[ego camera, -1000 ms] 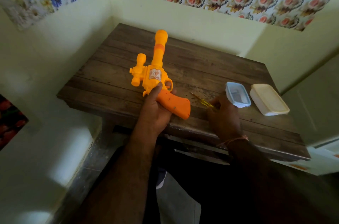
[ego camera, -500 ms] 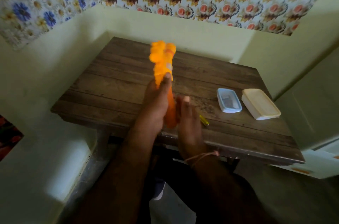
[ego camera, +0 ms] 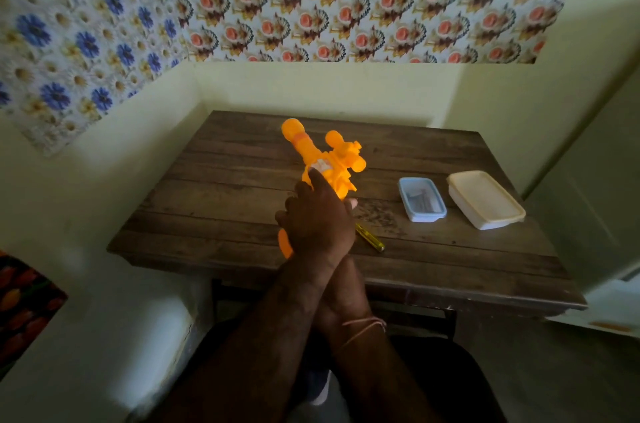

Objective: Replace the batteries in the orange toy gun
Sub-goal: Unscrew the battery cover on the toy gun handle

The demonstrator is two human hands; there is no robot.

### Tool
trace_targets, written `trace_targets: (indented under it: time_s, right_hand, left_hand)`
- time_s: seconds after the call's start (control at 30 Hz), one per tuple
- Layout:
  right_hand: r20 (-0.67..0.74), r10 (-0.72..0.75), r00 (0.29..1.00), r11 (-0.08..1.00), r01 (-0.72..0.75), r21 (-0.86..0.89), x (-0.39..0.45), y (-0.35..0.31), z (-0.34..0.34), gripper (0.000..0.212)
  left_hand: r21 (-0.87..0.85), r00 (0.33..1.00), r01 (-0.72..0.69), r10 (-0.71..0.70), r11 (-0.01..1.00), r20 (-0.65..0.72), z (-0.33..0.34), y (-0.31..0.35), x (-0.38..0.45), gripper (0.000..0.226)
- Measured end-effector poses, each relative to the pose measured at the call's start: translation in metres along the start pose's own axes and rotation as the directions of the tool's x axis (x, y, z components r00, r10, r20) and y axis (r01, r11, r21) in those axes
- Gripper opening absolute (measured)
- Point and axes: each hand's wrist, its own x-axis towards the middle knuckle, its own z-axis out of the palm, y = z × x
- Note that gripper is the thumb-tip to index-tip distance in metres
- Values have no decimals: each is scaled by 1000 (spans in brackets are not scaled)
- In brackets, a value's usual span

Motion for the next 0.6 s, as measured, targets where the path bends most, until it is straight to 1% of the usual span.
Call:
trace_targets:
  time_s: [0.07,0.1,0.17,0.27,0.3,0.4,0.43,0.53,0.6]
  right_hand:
    - [35,54,998,998,-55,32,2,-2,-4,35]
    - [42,55,998,998,-57,38,2,-2,-5,38]
    - [53,38,998,998,-40,51,5,-2,-11,46]
    - [42,9,999,998,-12,63,8,-1,-16,56]
    - [16,1,1000,999,-2,45,9,-2,-16,54]
    - [-95,-32,995,999,32,-6,14,-9,-21,33]
    - [-109,-35,993,999,34,-10,15,-10,-23,32]
    - [-121,-22,992,1000,23,10,14,-11,-21,36]
    - [-101,-13,995,1000,15,12,14,-10,-21,37]
  left_hand:
    - [-11,999,14,-13,1000,38,2,-2,2,85]
    - [-37,998,25,-23,999,64,4,-4,4,84]
    - [-77,994,29,-21,997,103,9,-5,5,84]
    - [-131,993,18,-3,991,114,15,-10,7,82]
    - [-182,993,20,2,983,122,15,-13,10,76]
    - [-302,980,-7,67,953,189,9,-23,17,48]
    - [-325,973,-19,92,946,212,7,-26,19,43]
    - [-361,967,-55,140,931,214,2,-31,23,39]
    - [-384,968,-63,150,921,201,1,-32,24,39]
